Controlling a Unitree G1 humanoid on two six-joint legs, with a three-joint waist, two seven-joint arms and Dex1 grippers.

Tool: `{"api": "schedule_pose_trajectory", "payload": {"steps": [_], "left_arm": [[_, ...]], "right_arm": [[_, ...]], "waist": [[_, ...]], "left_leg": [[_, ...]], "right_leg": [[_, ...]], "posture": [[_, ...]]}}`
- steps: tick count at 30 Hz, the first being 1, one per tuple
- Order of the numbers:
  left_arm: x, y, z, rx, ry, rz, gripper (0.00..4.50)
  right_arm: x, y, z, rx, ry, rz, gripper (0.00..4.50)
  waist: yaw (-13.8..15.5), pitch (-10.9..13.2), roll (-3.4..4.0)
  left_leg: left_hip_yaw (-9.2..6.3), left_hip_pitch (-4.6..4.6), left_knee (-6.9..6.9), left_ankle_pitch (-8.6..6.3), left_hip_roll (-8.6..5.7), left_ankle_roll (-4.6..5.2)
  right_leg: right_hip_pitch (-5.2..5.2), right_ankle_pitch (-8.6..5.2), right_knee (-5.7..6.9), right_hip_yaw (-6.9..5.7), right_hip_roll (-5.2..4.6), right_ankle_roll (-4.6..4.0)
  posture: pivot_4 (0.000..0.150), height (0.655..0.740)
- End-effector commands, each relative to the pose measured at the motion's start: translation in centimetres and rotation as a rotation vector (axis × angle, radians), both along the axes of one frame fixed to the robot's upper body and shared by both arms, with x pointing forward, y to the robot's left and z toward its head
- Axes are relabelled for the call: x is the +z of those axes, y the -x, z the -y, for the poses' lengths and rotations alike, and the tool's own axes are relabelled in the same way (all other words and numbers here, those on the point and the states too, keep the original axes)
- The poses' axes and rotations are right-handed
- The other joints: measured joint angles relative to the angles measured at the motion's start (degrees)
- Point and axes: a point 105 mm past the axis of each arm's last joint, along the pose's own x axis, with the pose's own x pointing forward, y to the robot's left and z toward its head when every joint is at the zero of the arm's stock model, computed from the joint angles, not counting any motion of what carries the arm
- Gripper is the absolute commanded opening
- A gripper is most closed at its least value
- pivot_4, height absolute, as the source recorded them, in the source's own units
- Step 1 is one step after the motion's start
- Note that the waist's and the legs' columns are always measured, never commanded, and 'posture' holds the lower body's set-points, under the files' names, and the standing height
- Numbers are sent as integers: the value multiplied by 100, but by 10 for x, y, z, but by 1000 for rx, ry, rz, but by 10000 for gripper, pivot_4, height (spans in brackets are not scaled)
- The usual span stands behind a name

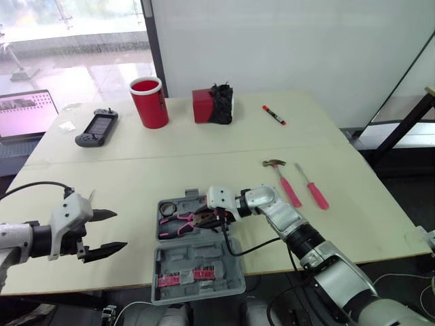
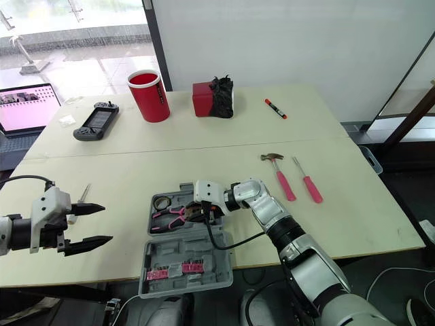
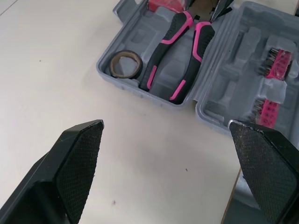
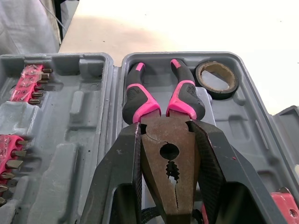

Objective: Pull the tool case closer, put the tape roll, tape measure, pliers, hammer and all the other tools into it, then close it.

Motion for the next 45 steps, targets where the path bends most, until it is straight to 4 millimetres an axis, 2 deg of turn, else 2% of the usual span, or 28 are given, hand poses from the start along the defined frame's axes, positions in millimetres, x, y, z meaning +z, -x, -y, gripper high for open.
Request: {"api": "schedule_pose_trajectory", "payload": {"steps": [1, 6, 10, 13, 16, 22, 27, 30, 32, 36, 38, 41, 45], "left_arm": [[3, -3, 0, -7, -9, 30, 45000], [0, -4, 1, -10, -12, 31, 45000], [-1, -4, 2, -15, -16, 31, 45000], [-3, -5, 2, -17, -16, 28, 45000], [-4, -5, 2, -17, -16, 26, 45000], [-6, -6, 2, -21, -13, 24, 45000], [-8, -8, 3, -25, -9, 23, 45000], [-9, -10, 5, -30, -1, 28, 45000], [-9, -11, 5, -30, 5, 33, 45000], [-9, -12, 6, -34, 15, 40, 45000], [-9, -13, 5, -32, 15, 43, 45000], [-10, -14, 4, -28, 13, 46, 45000], [-12, -15, 6, -28, 17, 47, 45000]], "right_arm": [[9, -1, -9, 41, -8, 38, 9912], [3, -5, -10, 46, 27, 67, 9912], [5, -5, -12, 40, 4, 46, 9912], [12, -6, -10, 35, -15, 62, 24437], [25, -5, -5, 15, -77, 3, 38518], [50, 3, 6, -3, -179, -36, 38518], [53, 8, 2, -24, -206, -65, 38518], [41, 1, -6, -89, -177, -66, 29760], [30, -2, -11, -113, -138, -67, 18948], [13, -7, -22, -142, -93, -69, 640], [7, -11, -23, -161, -59, -57, 640], [-14, -18, -18, -203, 31, -59, 640], [-51, -20, -5, -270, 202, -97, 640]], "waist": [[-2, 0, 0], [-6, 0, 0], [-11, 0, 0], [-1, 0, 1], [13, 0, 1], [17, 0, 1], [8, 0, 1], [11, 0, 1], [12, 0, 0], [11, 0, 0], [8, 0, 0], [12, 0, 0], [-7, -3, 1]], "left_leg": [[3, 0, 0, 0, 1, 0], [8, 0, -2, 0, 7, 0], [10, 0, -2, 0, 11, 0], [10, 0, -2, 0, 12, 0], [11, -4, -2, 0, 12, 0], [11, -5, -2, 0, 10, 0], [12, -5, -2, 0, 12, 0], [12, -5, -2, 0, 12, 0], [12, -5, -2, 0, 12, 0], [15, -5, -2, 0, 11, -1], [15, -6, -2, 1, 11, -1], [16, -5, -2, 1, 11, -2], [19, -3, -3, 1, 12, -2]], "right_leg": [[-2, 1, 0, 1, 0, -1], [-9, 4, 1, 1, 5, -6], [-11, 6, 2, 1, 9, -10], [-13, 6, 3, 1, 10, -11], [-16, 7, 3, 1, 9, -11], [-15, 7, 2, 1, 5, -11], [-17, 7, 3, 1, 7, -11], [-17, 7, 3, 1, 7, -11], [-18, 7, 4, 1, 7, -11], [-20, 7, 4, 2, 7, -11], [-21, 7, 5, 2, 7, -11], [-22, 7, 6, 3, 7, -11], [-22, 7, 6, 3, 6, -11]], "posture": [[1500, 7400], [1500, 7400], [1500, 7400], [1500, 7400], [1500, 7400], [1500, 7400], [1500, 7400], [1500, 7400], [1500, 7400], [1500, 7400], [1500, 7400], [1500, 7400], [1500, 7400]]}}
